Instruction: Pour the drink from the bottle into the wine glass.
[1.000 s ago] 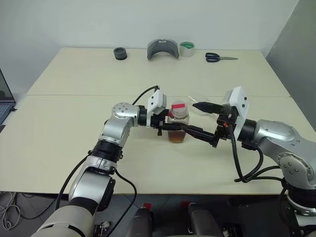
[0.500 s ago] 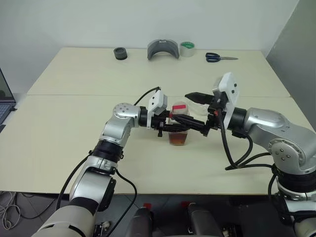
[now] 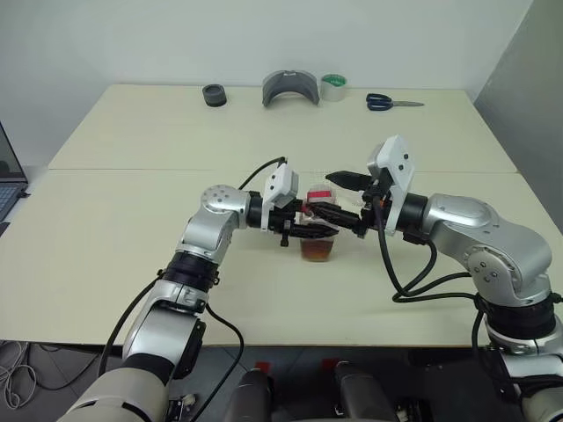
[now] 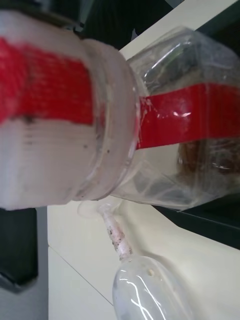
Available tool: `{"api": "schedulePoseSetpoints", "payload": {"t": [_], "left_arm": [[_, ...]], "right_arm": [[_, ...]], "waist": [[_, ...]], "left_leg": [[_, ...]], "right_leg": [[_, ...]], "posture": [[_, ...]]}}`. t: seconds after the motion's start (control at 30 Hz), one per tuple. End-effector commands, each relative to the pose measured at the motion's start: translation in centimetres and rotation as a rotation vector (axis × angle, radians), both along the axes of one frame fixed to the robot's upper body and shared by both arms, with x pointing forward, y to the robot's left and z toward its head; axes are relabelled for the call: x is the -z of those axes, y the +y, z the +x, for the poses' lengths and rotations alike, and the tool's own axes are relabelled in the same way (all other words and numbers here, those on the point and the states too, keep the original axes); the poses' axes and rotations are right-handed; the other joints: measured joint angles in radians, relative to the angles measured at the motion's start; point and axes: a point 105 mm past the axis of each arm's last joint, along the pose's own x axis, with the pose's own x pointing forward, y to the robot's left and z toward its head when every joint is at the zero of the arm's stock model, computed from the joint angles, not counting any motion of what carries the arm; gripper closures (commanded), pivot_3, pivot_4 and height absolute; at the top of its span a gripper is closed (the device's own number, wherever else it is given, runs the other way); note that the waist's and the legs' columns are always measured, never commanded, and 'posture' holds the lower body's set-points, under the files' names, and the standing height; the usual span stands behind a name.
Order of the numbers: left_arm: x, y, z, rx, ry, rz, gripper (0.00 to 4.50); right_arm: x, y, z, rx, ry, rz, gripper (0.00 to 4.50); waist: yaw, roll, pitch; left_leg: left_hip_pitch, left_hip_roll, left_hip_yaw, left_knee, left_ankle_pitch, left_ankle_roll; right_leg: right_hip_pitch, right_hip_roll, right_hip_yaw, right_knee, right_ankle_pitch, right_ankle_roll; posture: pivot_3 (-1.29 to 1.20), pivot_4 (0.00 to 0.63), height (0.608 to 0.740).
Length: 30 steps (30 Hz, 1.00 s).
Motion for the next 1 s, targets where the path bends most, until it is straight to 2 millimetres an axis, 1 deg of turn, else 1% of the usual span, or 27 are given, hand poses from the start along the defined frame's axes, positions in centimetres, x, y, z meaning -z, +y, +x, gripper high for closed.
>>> {"api": "schedulePoseSetpoints", "payload": {"t": [0.03, 0.07, 0.13, 0.27, 0.33, 0.43, 0.53, 0.6, 0.63, 0.67, 0.73, 0.77, 0.83, 0.9, 0.97, 1.0], "left_arm": [[-1.1, -0.2, -0.5, 0.034, -0.055, -0.016, 2.79], [-1.1, -0.3, -0.6, 0.034, -0.054, -0.016, 2.79], [-1.1, -0.3, -0.6, 0.034, -0.053, -0.017, 2.79], [-1.1, -0.2, -0.6, 0.029, -0.053, -0.019, 2.79], [-1.0, -0.2, -0.5, 0.022, -0.053, -0.022, 2.8], [-0.9, 0.0, -0.5, 0.008, -0.047, -0.025, 2.8], [-0.8, 0.2, -0.5, 0.001, -0.045, -0.026, 2.8], [-0.8, 0.3, -0.4, -0.012, -0.045, -0.03, 2.8], [-0.8, 0.3, -0.4, -0.016, -0.045, -0.031, 2.8], [-0.8, 0.4, -0.3, -0.028, -0.046, -0.035, 2.8], [-0.8, 0.7, -0.2, -0.046, -0.046, -0.039, 2.8], [-0.8, 0.8, -0.2, -0.053, -0.046, -0.04, 2.8], [-0.8, 0.9, -0.1, -0.062, -0.046, -0.039, 2.8], [-0.8, 1.2, 0.0, -0.072, -0.047, -0.039, 2.8], [-0.8, 1.4, 0.1, -0.084, -0.049, -0.038, 2.8], [-0.9, 1.6, 0.3, -0.093, -0.05, -0.039, 2.8]], "right_arm": [[-1.2, -0.2, -0.1, 0.014, -0.067, 0.02, 2.38], [-1.2, -0.2, -0.2, 0.013, -0.073, 0.015, 2.64], [-1.1, -0.1, -0.5, 0.013, -0.119, -0.011, 2.68], [-1.7, -0.1, -0.9, 0.035, -0.27, -0.049, 2.68], [-2.0, -0.5, -0.9, 0.077, -0.276, 0.018, 2.73], [-2.7, -2.6, -0.3, 0.175, -0.213, 0.149, 2.77], [-2.7, -4.7, 0.3, 0.276, -0.2, 0.169, 2.77], [-1.9, -7.7, 1.4, 0.44, -0.18, 0.147, 2.78], [-1.5, -8.7, 1.8, 0.494, -0.172, 0.135, 2.78], [-0.6, -11.0, 2.4, 0.623, -0.18, 0.089, 2.78], [0.8, -14.8, 2.9, 0.845, -0.177, 0.026, 2.78], [1.5, -16.2, 2.9, 0.925, -0.164, 0.005, 2.78], [2.5, -17.5, 2.6, 0.999, -0.126, -0.002, 2.78], [3.4, -18.2, 2.5, 1.041, -0.083, 0.007, 2.78], [4.2, -18.9, 2.3, 1.078, -0.017, 0.054, 2.05], [4.1, -19.1, 2.3, 1.087, -0.015, 0.072, 1.85]], "waist": [[0.0, 0.0, 0.0], [0.0, 0.0, 0.0], [0.001, 0.0, 0.0], [0.0, 0.0, 0.0], [0.0, 0.0, 0.0], [0.001, 0.0, 0.0], [0.001, 0.0, 0.0], [0.003, 0.0, 0.0], [0.005, 0.0, 0.0], [0.007, 0.0, 0.0], [0.009, 0.0, 0.0], [0.009, 0.0, 0.0], [0.008, 0.0, 0.0], [0.004, 0.0, 0.0], [0.001, 0.0, 0.0], [0.0, 0.0, 0.0]], "left_leg": [[0.0, 0.0, 0.0, 0.0, 0.0, 0.0], [0.0, 0.0, 0.0, 0.0, 0.0, 0.0], [0.0, 0.0, 0.0, 0.0, 0.0, 0.0], [0.0, 0.0, 0.0, 0.0, 0.0, 0.0], [0.0, 0.0, 0.0, 0.0, 0.0, 0.0], [0.0, 0.0, -0.001, 0.0, 0.0, 0.0], [-0.001, 0.0, 0.0, 0.0, 0.0, 0.0], [-0.001, 0.0, 0.0, 0.0, 0.0, 0.0], [-0.001, 0.0, 0.0, 0.0, 0.0, 0.0], [-0.001, 0.0, 0.0, 0.0, 0.0, 0.0], [-0.001, 0.0, 0.0, 0.0, 0.0, 0.0], [-0.001, -0.001, 0.001, 0.0, 0.0, 0.0], [-0.001, -0.001, 0.001, 0.0, 0.0, 0.0], [0.0, 0.0, 0.002, 0.0, 0.0, 0.0], [0.001, 0.0, 0.002, 0.0, 0.0, 0.0], [0.001, 0.0, 0.002, 0.0, 0.0, 0.0]], "right_leg": [[0.0, 0.0, 0.0, 0.0, 0.0, 0.0], [0.0, 0.0, 0.0, 0.0, 0.0, 0.0], [0.0, 0.0, 0.0, 0.0, 0.0, 0.0], [0.0, 0.0, 0.0, 0.0, 0.0, 0.0], [0.0, 0.0, 0.0, 0.0, 0.0, 0.0], [0.0, 0.0, 0.0, 0.0, 0.0, 0.0], [0.0, 0.0, 0.0, 0.0, 0.0, 0.0], [0.0, 0.0, 0.0, 0.0, 0.0, 0.0], [0.0, 0.0, 0.0, 0.0, 0.0, 0.0], [0.0, 0.0, 0.0, 0.0, 0.0, 0.0], [0.0, 0.0, 0.0, 0.0, 0.0, 0.0], [0.0, 0.0, 0.001, 0.0, 0.0, 0.0], [0.0, 0.0, 0.001, 0.0, 0.0, 0.0], [-0.001, 0.0, 0.002, 0.001, 0.0, 0.0], [-0.001, 0.0, 0.002, 0.001, 0.0, 0.0], [0.0, 0.001, 0.002, 0.001, 0.0, 0.0]], "posture": [[0.0, 0.15, 0.74], [0.0, 0.15, 0.74], [0.0, 0.15, 0.74], [0.0, 0.15, 0.74], [0.0, 0.15, 0.74], [0.0, 0.15, 0.74], [0.0, 0.15, 0.74], [0.0, 0.15, 0.74], [0.0, 0.15, 0.74], [0.0, 0.15, 0.74], [0.0, 0.15, 0.74], [0.0, 0.15, 0.74], [0.0, 0.15, 0.74], [0.0, 0.15, 0.74], [0.0, 0.15, 0.74], [0.0, 0.15, 0.74]]}}
